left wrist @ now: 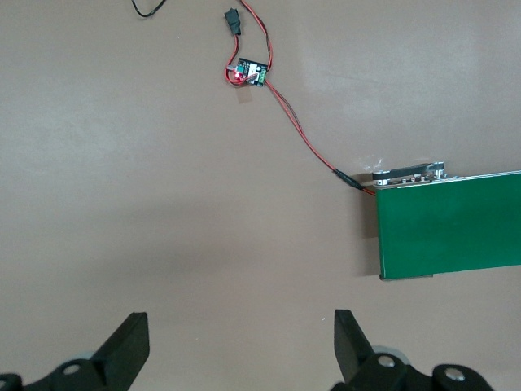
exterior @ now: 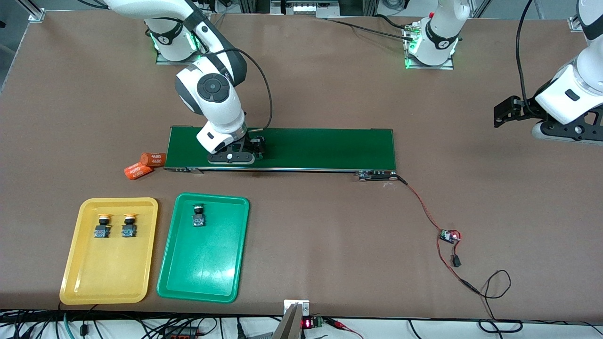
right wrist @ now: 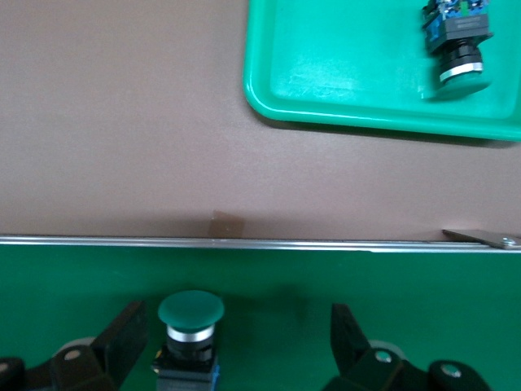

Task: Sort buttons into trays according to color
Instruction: 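Carry the green-capped button to the green tray with the right gripper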

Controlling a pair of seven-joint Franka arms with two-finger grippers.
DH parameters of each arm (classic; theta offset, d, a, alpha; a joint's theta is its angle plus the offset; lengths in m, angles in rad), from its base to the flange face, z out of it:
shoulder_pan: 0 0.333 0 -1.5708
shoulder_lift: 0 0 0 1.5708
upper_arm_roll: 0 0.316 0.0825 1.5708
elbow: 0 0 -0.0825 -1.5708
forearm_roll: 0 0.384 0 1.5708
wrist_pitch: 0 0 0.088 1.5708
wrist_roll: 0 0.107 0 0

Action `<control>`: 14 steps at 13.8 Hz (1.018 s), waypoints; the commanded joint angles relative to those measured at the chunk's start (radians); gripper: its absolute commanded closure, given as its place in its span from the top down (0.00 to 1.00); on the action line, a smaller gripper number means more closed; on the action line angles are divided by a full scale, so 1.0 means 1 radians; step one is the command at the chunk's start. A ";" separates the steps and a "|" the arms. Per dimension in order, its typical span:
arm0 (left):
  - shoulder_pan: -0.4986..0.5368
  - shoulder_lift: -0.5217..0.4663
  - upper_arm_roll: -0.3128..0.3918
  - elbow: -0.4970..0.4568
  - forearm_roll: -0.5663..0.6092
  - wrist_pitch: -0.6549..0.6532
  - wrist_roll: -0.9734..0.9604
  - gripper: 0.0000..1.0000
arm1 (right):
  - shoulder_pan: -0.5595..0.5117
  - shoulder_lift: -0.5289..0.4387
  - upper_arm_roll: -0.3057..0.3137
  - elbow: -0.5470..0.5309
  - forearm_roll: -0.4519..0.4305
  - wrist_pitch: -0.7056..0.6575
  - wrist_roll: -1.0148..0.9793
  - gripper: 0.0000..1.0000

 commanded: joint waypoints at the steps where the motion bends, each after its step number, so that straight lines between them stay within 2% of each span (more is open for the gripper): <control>1: 0.007 0.010 -0.005 0.031 -0.019 -0.023 0.021 1.00 | -0.008 0.011 0.013 -0.015 0.013 0.019 0.012 1.00; 8: 0.004 0.012 -0.005 0.031 -0.019 -0.023 0.021 1.00 | -0.011 0.056 0.013 -0.036 0.013 0.010 0.020 0.99; 9: 0.004 0.012 -0.007 0.032 -0.019 -0.023 0.021 1.00 | -0.011 0.056 0.013 -0.043 0.011 0.010 0.020 0.93; 10: 0.006 0.010 -0.005 0.031 -0.019 -0.023 0.021 1.00 | -0.012 0.057 0.013 -0.049 0.011 0.010 0.018 0.76; 12: 0.006 0.010 -0.005 0.031 -0.019 -0.023 0.021 1.00 | -0.017 0.057 0.013 -0.049 0.013 0.009 0.015 0.34; 13: 0.006 0.010 -0.007 0.031 -0.019 -0.023 0.021 1.00 | -0.021 0.057 0.013 -0.047 0.013 0.007 0.013 0.21; 14: 0.006 0.010 -0.005 0.031 -0.019 -0.023 0.021 1.00 | -0.026 0.054 0.013 -0.041 0.013 -0.002 0.013 0.16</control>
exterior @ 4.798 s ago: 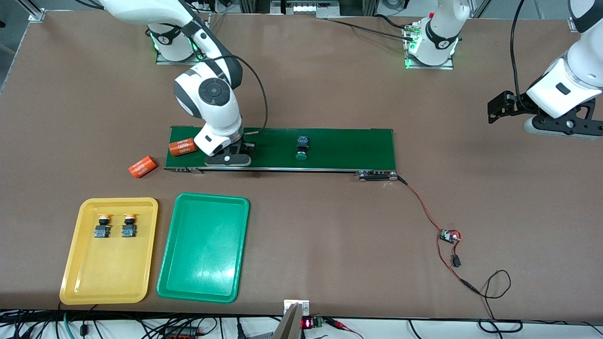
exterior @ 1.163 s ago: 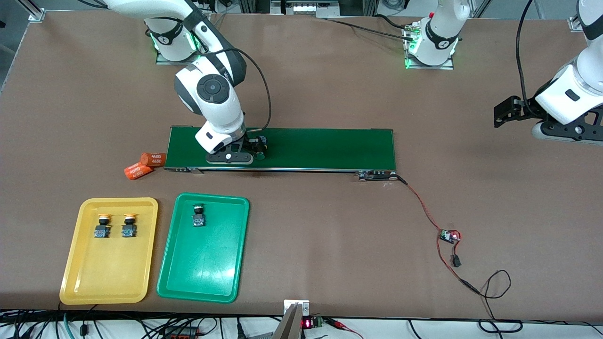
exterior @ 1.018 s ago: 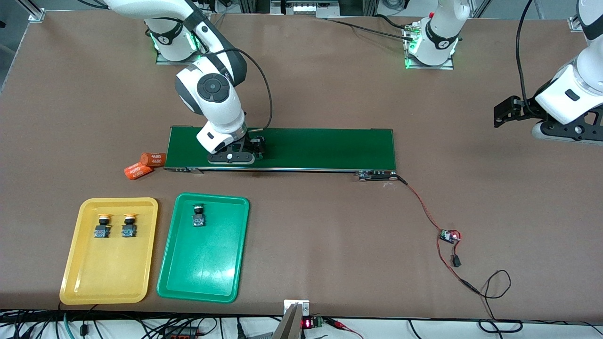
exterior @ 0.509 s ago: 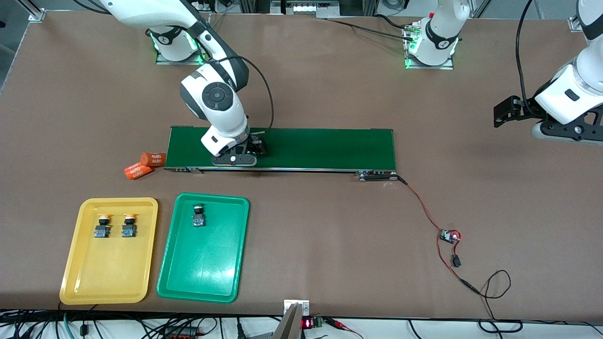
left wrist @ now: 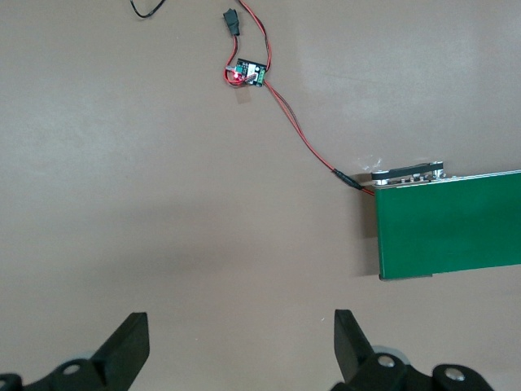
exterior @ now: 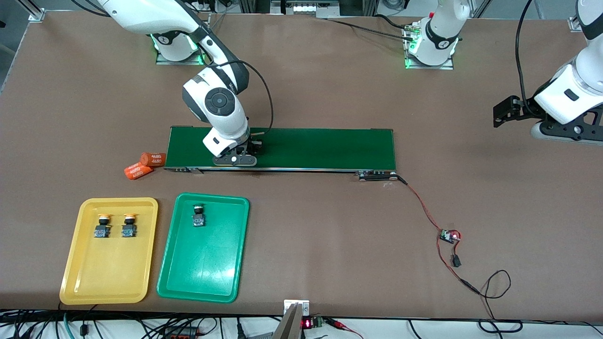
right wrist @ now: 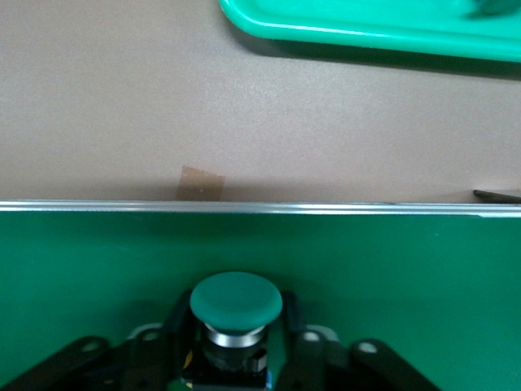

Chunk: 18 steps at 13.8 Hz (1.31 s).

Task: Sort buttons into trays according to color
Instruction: 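Carry the green-capped button to the green tray with the right gripper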

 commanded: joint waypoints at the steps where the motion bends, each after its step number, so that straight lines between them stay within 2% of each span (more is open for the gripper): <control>1: 0.006 0.010 -0.005 0.030 -0.019 -0.023 0.021 1.00 | -0.028 -0.020 0.012 0.003 0.013 -0.031 0.004 0.15; 4: 0.006 0.012 -0.005 0.030 -0.019 -0.023 0.021 1.00 | -0.032 -0.043 0.012 0.101 0.032 -0.147 -0.009 0.15; 5: 0.006 0.010 -0.003 0.030 -0.019 -0.023 0.021 1.00 | -0.032 -0.043 0.009 0.158 0.070 -0.174 -0.040 0.15; 7: 0.006 0.010 -0.003 0.030 -0.019 -0.023 0.021 1.00 | -0.061 -0.034 0.000 0.247 0.089 -0.181 -0.165 0.15; 9: 0.003 0.010 -0.005 0.030 -0.019 -0.023 0.020 1.00 | -0.072 0.027 -0.040 0.333 0.088 -0.172 -0.252 0.15; 13: 0.003 0.012 -0.005 0.030 -0.019 -0.023 0.020 1.00 | -0.071 0.208 -0.109 0.517 0.085 -0.137 -0.388 0.15; 18: 0.003 0.010 -0.005 0.030 -0.019 -0.023 0.020 1.00 | -0.060 0.368 -0.150 0.559 0.074 0.091 -0.413 0.15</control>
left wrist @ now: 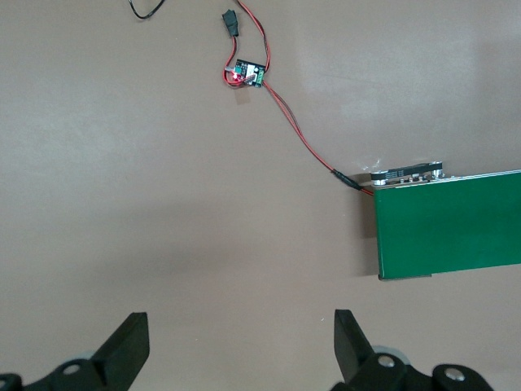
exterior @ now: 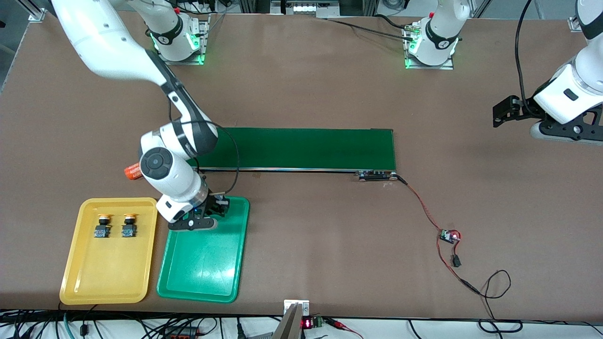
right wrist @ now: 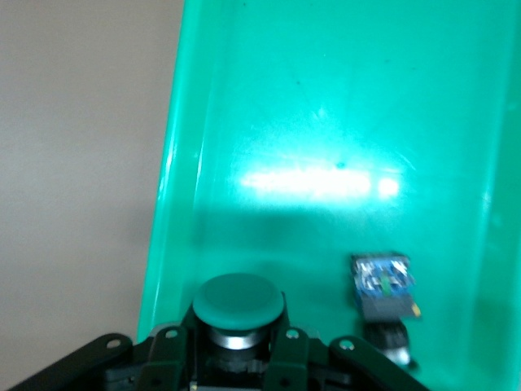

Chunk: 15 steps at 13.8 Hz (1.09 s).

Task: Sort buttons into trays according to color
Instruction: 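Carry the green-capped button to the green tray with the right gripper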

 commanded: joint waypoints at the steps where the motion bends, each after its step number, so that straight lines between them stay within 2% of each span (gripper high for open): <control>1: 0.004 0.010 -0.003 0.029 -0.019 -0.023 0.020 1.00 | 0.013 0.071 -0.017 0.053 -0.002 0.059 -0.027 0.15; 3: 0.004 0.010 -0.003 0.029 -0.019 -0.023 0.020 1.00 | 0.014 0.102 -0.035 0.053 -0.048 0.108 -0.025 0.16; 4: 0.004 0.010 -0.003 0.029 -0.019 -0.023 0.020 1.00 | 0.014 0.116 -0.037 0.053 -0.049 0.126 -0.021 0.19; 5: 0.004 0.010 -0.003 0.029 -0.019 -0.023 0.020 1.00 | 0.014 0.122 -0.037 0.053 -0.049 0.139 -0.016 0.29; 6: 0.004 0.010 -0.003 0.029 -0.019 -0.023 0.020 1.00 | 0.014 0.123 -0.040 0.052 -0.049 0.140 -0.019 0.56; 7: 0.004 0.012 -0.002 0.029 -0.019 -0.023 0.020 1.00 | 0.016 0.124 -0.040 0.052 -0.049 0.140 -0.017 0.78; 8: 0.004 0.010 -0.003 0.029 -0.019 -0.023 0.020 1.00 | 0.019 0.119 -0.044 0.052 -0.048 0.140 -0.019 0.86; 9: 0.005 0.010 -0.003 0.029 -0.019 -0.023 0.020 1.00 | 0.019 0.108 -0.046 0.052 -0.043 0.139 -0.024 1.00; 11: 0.005 0.010 -0.003 0.029 -0.020 -0.023 0.020 1.00 | 0.010 0.041 -0.046 0.024 -0.039 0.093 -0.031 1.00; 15: 0.007 0.010 -0.003 0.029 -0.020 -0.023 0.020 1.00 | 0.005 -0.158 -0.044 0.012 -0.036 -0.247 -0.030 1.00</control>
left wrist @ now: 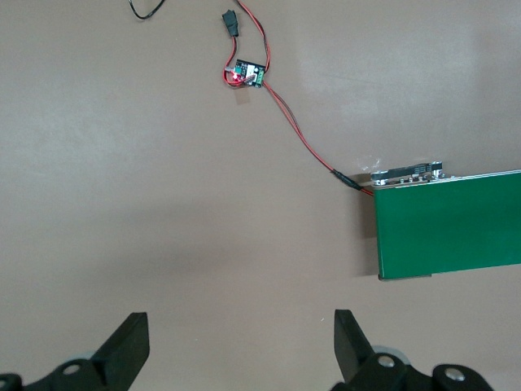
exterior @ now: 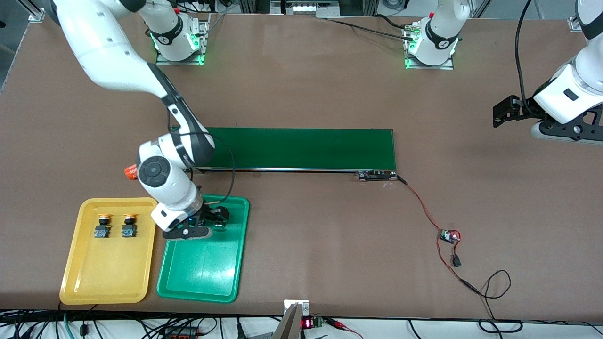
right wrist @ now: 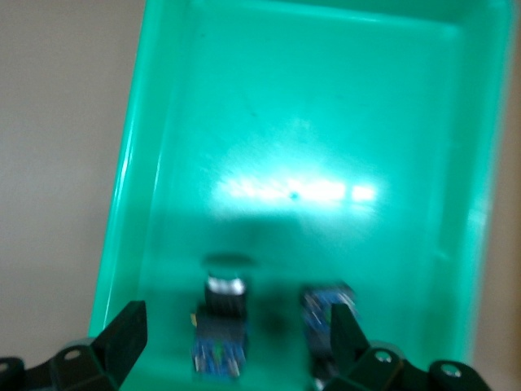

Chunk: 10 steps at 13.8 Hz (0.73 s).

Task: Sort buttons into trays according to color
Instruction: 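Release the button into the green tray and lift the right gripper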

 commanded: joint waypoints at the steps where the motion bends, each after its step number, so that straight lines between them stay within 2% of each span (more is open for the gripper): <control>1: 0.007 0.010 -0.003 0.028 -0.022 -0.024 0.020 1.00 | -0.011 -0.167 -0.005 -0.037 0.003 -0.227 -0.009 1.00; 3: 0.007 0.010 -0.003 0.028 -0.022 -0.024 0.020 1.00 | -0.052 -0.250 -0.003 -0.039 0.006 -0.377 -0.063 1.00; 6: 0.007 0.010 -0.003 0.028 -0.022 -0.023 0.020 1.00 | -0.136 -0.382 -0.005 -0.046 0.108 -0.562 -0.146 1.00; 8: 0.008 0.010 -0.003 0.028 -0.022 -0.023 0.021 1.00 | -0.153 -0.468 -0.029 -0.089 0.114 -0.597 -0.150 1.00; 10: 0.008 0.010 -0.003 0.028 -0.022 -0.023 0.021 1.00 | -0.146 -0.550 -0.095 -0.146 0.139 -0.599 -0.182 1.00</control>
